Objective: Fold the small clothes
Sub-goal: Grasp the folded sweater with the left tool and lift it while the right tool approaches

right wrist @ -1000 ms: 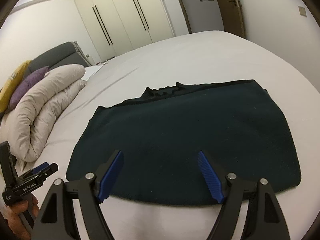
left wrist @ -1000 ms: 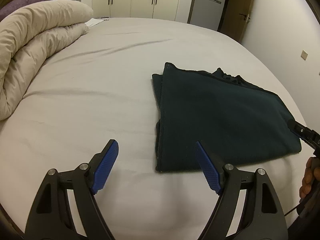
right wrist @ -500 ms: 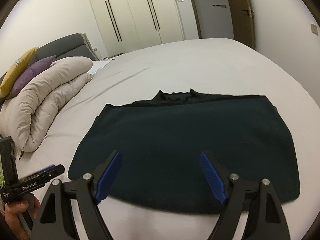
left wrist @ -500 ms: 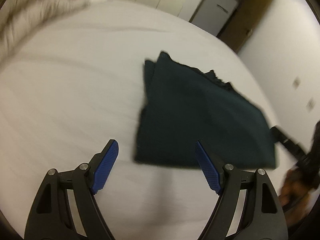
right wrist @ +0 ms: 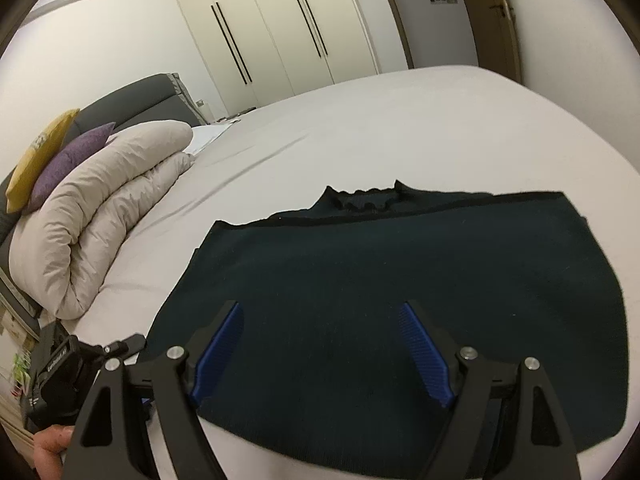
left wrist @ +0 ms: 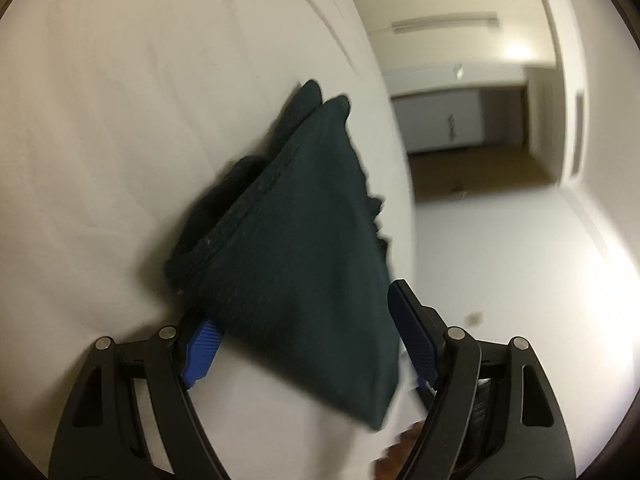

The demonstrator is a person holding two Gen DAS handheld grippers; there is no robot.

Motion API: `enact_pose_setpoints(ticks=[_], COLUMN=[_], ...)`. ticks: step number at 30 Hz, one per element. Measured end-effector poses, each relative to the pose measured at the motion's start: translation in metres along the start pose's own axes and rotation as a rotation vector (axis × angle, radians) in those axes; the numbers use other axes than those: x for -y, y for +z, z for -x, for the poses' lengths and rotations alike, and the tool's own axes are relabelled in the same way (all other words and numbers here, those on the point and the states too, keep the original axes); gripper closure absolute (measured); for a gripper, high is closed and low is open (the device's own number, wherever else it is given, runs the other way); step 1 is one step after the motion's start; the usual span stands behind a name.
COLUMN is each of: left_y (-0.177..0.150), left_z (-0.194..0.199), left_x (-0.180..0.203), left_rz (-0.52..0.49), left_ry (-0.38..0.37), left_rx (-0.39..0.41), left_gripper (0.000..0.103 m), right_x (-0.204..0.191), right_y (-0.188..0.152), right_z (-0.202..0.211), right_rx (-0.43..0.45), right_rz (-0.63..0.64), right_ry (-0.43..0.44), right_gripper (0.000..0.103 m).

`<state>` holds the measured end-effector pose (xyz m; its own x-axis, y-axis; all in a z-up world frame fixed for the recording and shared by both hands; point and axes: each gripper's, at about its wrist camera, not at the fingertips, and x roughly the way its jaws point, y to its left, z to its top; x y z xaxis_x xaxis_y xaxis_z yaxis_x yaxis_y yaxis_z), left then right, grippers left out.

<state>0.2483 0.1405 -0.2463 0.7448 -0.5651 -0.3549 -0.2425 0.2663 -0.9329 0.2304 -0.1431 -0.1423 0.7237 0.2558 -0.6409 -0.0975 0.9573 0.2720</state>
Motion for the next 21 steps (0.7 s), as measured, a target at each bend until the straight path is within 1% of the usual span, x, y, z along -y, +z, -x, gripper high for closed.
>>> enact_pose_setpoints(ticks=[2,4,6,7,9,10,11,12,14,15,16,19,21], left_y=[0.002,0.002,0.006,0.01,0.018,0.022,0.025,0.028,0.031,0.033,0.034,0.036,0.039], left_z=[-0.006,-0.016,-0.028,-0.034,-0.041,-0.046,-0.049,-0.053,-0.06,-0.063,-0.065,-0.071,-0.075], left_x=[-0.001,0.0,0.004,0.004,0.004,0.003,0.002,0.001,0.0,-0.001,-0.002,0.008,0.015], left_rz=[0.035,0.065,0.058,0.057,0.047,0.038,0.035,0.028,0.005,-0.002,-0.004,-0.073,-0.099], left_ry=[-0.028,-0.06,-0.056,-0.058,-0.05,-0.037,-0.031,-0.016,0.013,0.024,0.02,0.051,0.063], left_rx=[0.014,0.01,0.001,-0.003,0.0,-0.005,-0.01,-0.02,-0.03,-0.036,-0.043,-0.052,-0.056], left_gripper=[0.029,0.029,0.035,0.038,0.047,0.056,0.068,0.072,0.091,0.091,0.092,0.092,0.092], right_x=[0.003,0.004,0.003,0.001,-0.003,-0.005,-0.007,-0.008,-0.009,-0.008,-0.006,-0.001,0.001], right_y=[0.003,0.007,0.011,0.013,0.018,0.019,0.021,0.023,0.025,0.025,0.025,0.02,0.016], right_z=[-0.006,-0.012,-0.02,-0.023,-0.03,-0.034,-0.039,-0.044,-0.054,-0.06,-0.066,-0.084,-0.088], right_rx=[-0.01,-0.024,-0.049,-0.057,-0.075,-0.082,-0.091,-0.099,-0.113,-0.126,-0.141,-0.194,-0.199], right_rz=[-0.017,-0.026,-0.026,-0.023,-0.011,-0.007,-0.002,0.001,-0.009,-0.02,-0.029,-0.03,-0.02], right_ry=[0.005,0.019,0.028,0.031,0.047,0.054,0.056,0.053,0.059,0.059,0.055,0.019,0.008], right_gripper=[0.021,0.022,0.028,0.03,0.036,0.037,0.037,0.037,0.038,0.038,0.039,0.043,0.048])
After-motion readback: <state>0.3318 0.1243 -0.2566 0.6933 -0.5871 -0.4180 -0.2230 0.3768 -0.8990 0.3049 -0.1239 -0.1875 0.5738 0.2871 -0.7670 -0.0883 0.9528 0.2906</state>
